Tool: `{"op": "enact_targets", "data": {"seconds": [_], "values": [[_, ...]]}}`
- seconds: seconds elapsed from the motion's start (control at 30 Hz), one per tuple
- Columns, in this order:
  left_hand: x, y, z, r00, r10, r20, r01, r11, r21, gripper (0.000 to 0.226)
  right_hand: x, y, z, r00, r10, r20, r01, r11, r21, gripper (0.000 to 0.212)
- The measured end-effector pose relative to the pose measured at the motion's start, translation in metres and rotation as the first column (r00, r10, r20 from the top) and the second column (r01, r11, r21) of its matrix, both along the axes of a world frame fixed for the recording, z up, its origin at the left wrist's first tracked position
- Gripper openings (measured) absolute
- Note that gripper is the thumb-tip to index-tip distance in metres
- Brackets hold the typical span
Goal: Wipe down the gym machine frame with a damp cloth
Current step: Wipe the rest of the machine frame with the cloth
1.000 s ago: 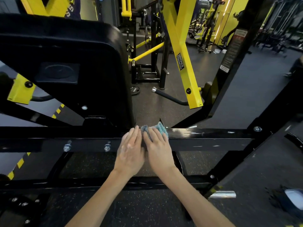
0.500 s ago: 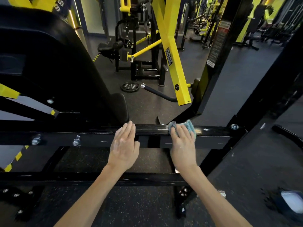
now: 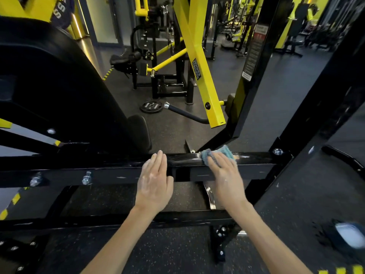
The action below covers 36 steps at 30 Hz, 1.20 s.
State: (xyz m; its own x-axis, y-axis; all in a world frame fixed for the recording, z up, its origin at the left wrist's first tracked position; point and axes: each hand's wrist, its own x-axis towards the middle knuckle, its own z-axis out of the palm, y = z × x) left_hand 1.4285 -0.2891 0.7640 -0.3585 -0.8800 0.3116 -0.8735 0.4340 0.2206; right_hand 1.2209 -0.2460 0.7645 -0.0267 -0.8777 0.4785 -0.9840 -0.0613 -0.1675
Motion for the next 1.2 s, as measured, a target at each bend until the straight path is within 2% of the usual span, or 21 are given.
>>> {"op": "enact_targets", "data": {"seconds": [0.1,0.2,0.37,0.47,0.6,0.77,0.9,0.97,1.1,1.2], "values": [[-0.008,-0.001,-0.002,1.000,-0.025,0.001,0.025,0.999,-0.021,0.060,-0.021,0.007,0.002,0.996,-0.087,0.023,0.086,0.996,0.021,0.058],[-0.007,-0.001,-0.002,0.999,-0.037,-0.010,0.037,0.999,-0.024,0.059,-0.004,0.001,0.004,0.990,-0.133,0.034,0.132,0.990,0.046,0.056],[-0.005,-0.003,-0.004,0.999,-0.047,0.006,0.047,0.998,-0.037,0.060,0.064,-0.017,0.006,0.999,0.042,-0.010,-0.042,0.998,0.055,0.051],[-0.009,-0.003,-0.007,1.000,-0.023,0.022,0.024,0.998,-0.059,0.057,0.074,-0.021,0.007,0.993,0.120,-0.008,-0.119,0.992,0.035,0.047],[-0.020,-0.001,-0.005,1.000,0.011,0.011,-0.011,0.999,-0.034,0.063,0.042,-0.014,0.003,0.992,0.129,0.003,-0.129,0.991,0.044,0.054],[-0.056,0.009,-0.004,1.000,0.007,0.005,-0.007,1.000,-0.002,0.064,-0.039,0.007,-0.003,0.999,0.034,0.029,-0.034,0.999,0.022,0.067],[-0.095,0.021,-0.001,0.999,-0.033,-0.015,0.033,0.999,0.011,0.060,-0.097,0.024,-0.005,0.997,-0.070,0.040,0.069,0.997,0.031,0.063],[-0.111,0.027,-0.001,0.998,-0.055,-0.035,0.056,0.998,0.013,0.059,-0.104,0.023,-0.004,0.994,-0.090,0.057,0.087,0.995,0.056,0.067],[-0.124,0.031,0.002,0.996,-0.041,-0.080,0.044,0.998,0.048,0.058,-0.081,0.018,-0.002,0.995,-0.087,0.056,0.086,0.996,0.024,0.060],[-0.124,0.031,0.006,0.989,-0.056,-0.139,0.067,0.995,0.077,0.061,-0.055,0.009,0.000,0.993,0.052,0.103,-0.054,0.998,0.012,0.046]]}}
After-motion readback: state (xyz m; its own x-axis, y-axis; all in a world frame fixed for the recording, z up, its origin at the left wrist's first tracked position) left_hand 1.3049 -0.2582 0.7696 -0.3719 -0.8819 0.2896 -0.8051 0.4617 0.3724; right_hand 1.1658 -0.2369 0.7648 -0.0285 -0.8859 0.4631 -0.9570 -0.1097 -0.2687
